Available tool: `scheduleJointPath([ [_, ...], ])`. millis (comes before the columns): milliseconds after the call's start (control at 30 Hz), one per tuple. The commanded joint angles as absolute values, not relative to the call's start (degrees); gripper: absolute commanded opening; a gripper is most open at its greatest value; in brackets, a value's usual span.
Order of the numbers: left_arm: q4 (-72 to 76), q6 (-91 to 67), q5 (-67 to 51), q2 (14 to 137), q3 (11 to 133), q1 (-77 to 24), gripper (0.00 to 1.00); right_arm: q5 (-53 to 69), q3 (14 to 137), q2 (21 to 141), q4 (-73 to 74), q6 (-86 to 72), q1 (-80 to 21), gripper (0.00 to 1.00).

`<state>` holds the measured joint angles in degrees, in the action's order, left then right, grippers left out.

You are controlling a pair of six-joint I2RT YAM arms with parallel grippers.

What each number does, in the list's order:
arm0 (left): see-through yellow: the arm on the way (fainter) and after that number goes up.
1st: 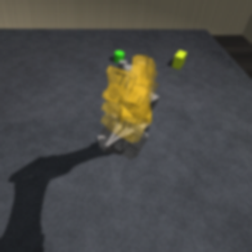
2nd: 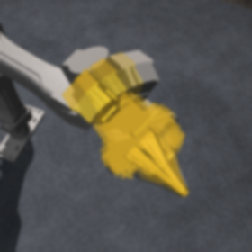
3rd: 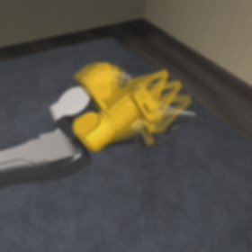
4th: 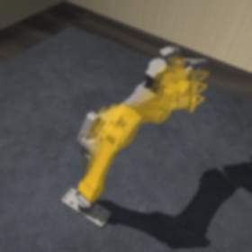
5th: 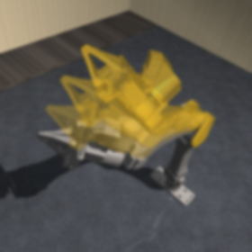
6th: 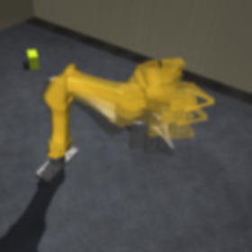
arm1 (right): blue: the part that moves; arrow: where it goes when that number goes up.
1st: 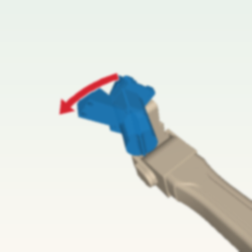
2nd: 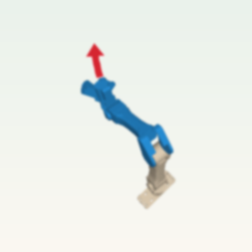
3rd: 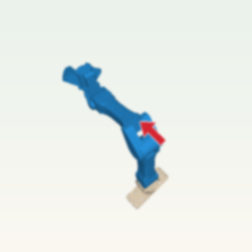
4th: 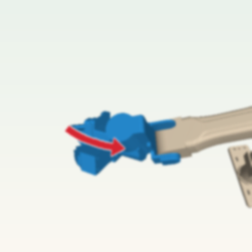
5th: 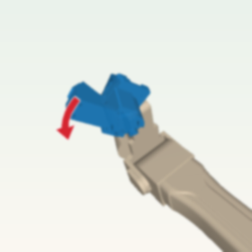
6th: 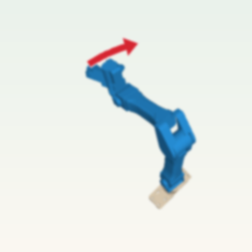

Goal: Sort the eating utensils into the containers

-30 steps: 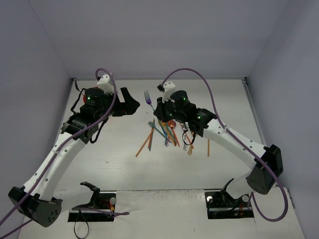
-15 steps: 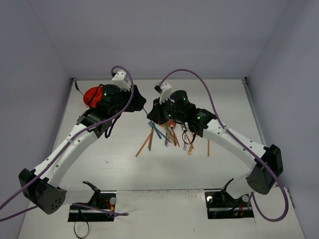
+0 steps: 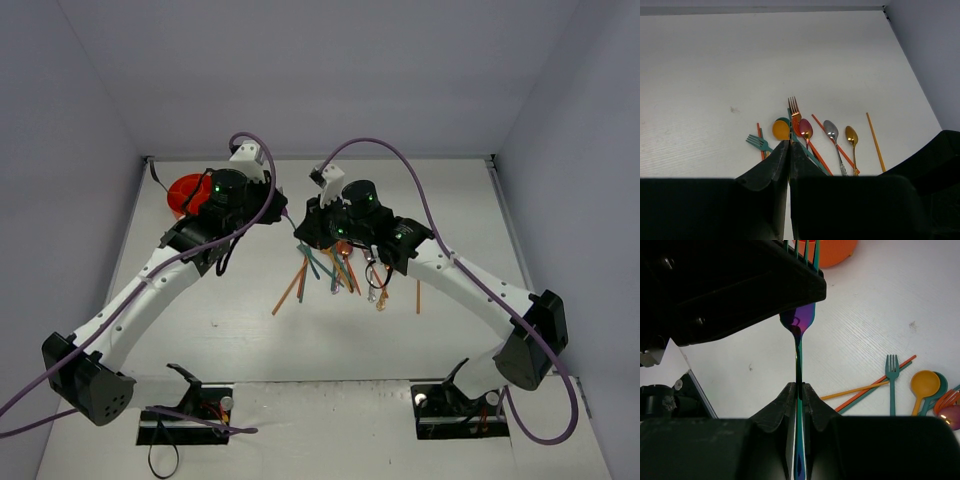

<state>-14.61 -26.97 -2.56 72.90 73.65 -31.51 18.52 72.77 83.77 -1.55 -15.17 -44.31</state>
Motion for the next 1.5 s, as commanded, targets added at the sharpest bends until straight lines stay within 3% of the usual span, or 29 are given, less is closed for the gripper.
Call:
scheduleJointPath([
  [0, -12.0, -23.0, 0.3, 70.5, 76.6, -31.7, 0.0, 19.4, 75.5, 82.6, -7.0, -15.4, -44.5, 0.22],
  [200, -14.9, -15.5, 8.3, 69.7, 77.9, -31.1, 0.0, 17.3, 73.9, 81.6, -6.9, -15.0, -43.8, 0.57],
  [300, -16.9, -12.2, 12.4, 70.2, 79.5, -28.2, 0.0, 16.1, 71.8, 80.1, -6.8, -15.2, -42.5, 0.68],
  [467, -16.0, -10.0, 14.9, 71.3, 81.4, -17.3, 0.0, 15.5, 67.2, 76.0, -6.2, -15.6, -38.3, 0.83],
  [633, -12.4, -5.6, 16.7, 75.6, 84.7, -7.2, 0.0, 11.0, 64.6, 72.3, -1.1, -12.9, -35.0, 0.88],
  [767, -8.9, -3.7, 16.8, 81.0, 89.1, -0.7, 0.0, 7.1, 62.5, 69.9, 0.0, -10.9, -34.3, 0.99],
  [1167, -4.0, -0.2, 15.9, 98.8, 102.8, 8.6, 0.0, 4.1, 59.5, 65.8, 3.2, -9.3, -32.9, 1.0],
  [1467, -4.8, -0.2, 13.7, 109.0, 108.6, 9.1, 0.0, 3.0, 59.7, 67.0, 4.0, -9.0, -31.7, 1.0],
])
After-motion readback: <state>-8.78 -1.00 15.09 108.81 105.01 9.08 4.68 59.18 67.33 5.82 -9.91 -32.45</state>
